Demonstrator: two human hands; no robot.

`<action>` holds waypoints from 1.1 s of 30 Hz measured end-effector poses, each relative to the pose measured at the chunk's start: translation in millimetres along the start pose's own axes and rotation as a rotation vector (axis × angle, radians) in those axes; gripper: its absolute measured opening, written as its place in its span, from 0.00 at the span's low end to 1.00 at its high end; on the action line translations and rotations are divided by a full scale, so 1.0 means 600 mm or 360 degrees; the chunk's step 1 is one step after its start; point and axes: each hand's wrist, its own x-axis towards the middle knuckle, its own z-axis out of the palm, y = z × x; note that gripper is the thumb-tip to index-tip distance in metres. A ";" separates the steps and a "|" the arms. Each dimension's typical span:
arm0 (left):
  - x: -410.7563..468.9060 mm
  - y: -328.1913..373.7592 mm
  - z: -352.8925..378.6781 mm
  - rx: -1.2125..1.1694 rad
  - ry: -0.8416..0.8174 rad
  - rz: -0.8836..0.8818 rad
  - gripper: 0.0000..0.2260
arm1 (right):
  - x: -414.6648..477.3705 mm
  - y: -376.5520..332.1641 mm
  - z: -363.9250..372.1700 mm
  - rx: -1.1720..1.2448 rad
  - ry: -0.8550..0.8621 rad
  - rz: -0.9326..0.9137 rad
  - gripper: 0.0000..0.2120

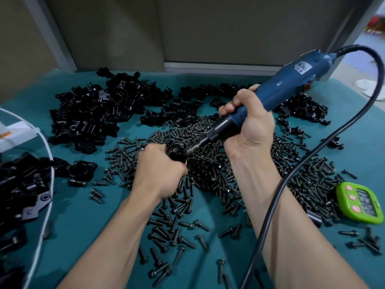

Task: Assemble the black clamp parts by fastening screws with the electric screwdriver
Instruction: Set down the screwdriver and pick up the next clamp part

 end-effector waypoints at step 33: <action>-0.003 0.004 -0.006 0.0047 -0.0057 0.0011 0.08 | 0.005 -0.007 -0.025 0.0007 -0.0213 0.0227 0.13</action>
